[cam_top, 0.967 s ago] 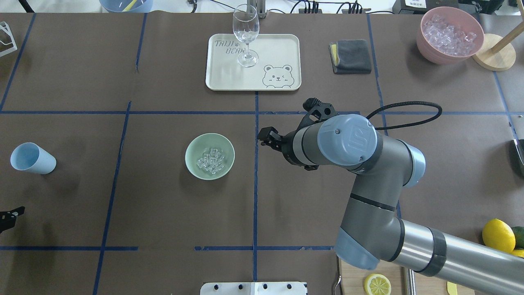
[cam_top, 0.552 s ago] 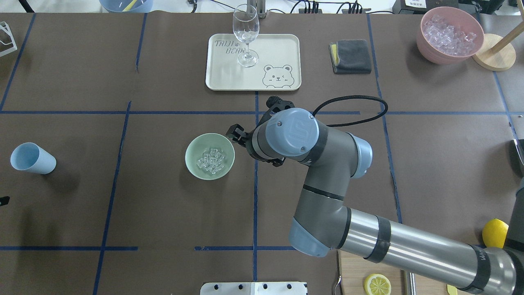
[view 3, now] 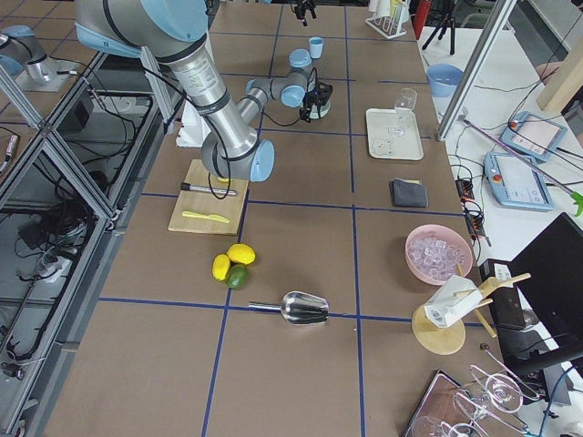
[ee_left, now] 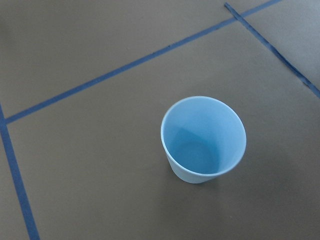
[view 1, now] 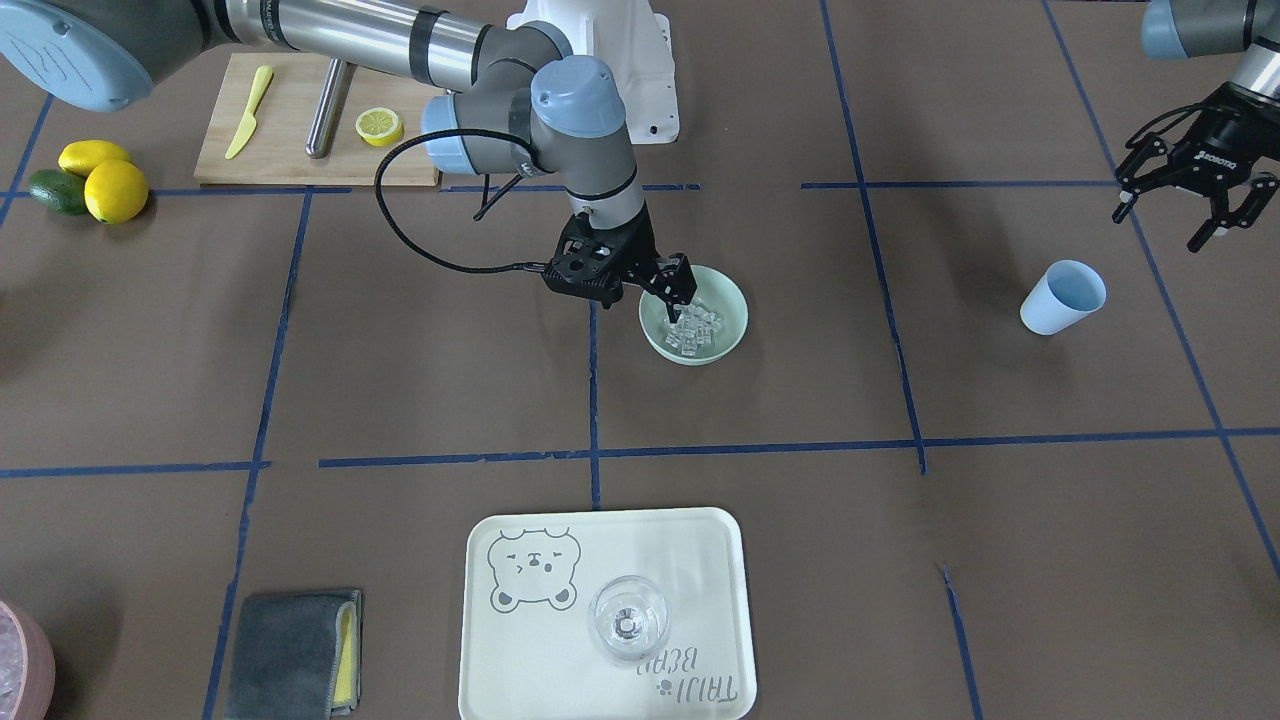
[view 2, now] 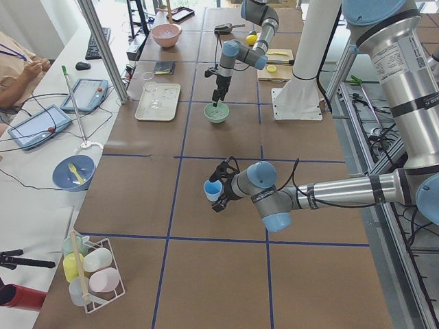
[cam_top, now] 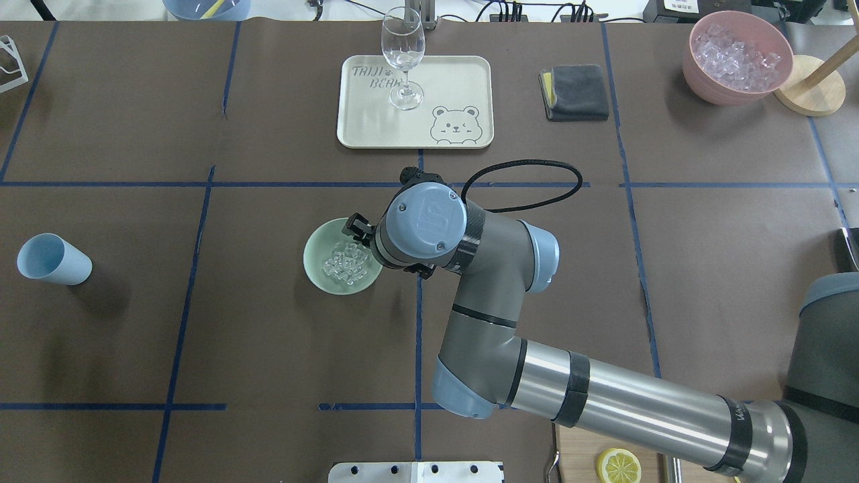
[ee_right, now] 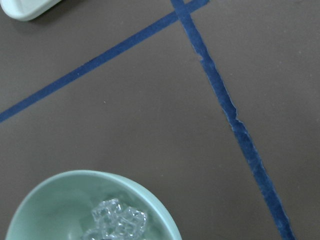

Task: Pour ice into bowl

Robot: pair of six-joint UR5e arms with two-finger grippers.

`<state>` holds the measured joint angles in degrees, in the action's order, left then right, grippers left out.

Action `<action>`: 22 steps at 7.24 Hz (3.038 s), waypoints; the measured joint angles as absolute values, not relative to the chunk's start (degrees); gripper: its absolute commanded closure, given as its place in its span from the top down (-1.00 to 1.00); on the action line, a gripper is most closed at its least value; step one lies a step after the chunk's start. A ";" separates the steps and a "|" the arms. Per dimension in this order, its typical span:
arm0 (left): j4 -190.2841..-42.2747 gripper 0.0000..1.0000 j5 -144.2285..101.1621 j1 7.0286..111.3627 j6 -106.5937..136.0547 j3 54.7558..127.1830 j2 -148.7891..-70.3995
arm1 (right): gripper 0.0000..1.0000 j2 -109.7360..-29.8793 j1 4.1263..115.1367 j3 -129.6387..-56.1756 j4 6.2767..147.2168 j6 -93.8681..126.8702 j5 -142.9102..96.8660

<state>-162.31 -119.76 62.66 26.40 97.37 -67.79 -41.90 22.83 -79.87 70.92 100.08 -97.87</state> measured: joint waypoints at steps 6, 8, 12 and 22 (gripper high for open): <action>-136.48 1.00 -133.24 75.94 20.60 97.94 -75.41 | -1.00 -42.37 22.89 -81.21 70.74 95.93 -99.59; -121.67 1.00 -133.33 82.25 14.80 98.09 -79.79 | -1.00 -47.11 25.21 -88.25 70.52 95.68 -103.10; -101.01 1.00 -133.20 87.79 12.99 100.31 -86.11 | -1.00 -72.19 35.45 -108.90 70.50 83.61 -113.47; -103.44 1.00 -133.42 87.01 12.75 103.35 -81.93 | -1.00 -96.10 58.58 -91.79 42.80 60.01 -136.72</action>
<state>-103.44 -133.42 87.01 12.75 103.35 -81.93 -96.10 58.58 -91.79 42.80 60.01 -136.72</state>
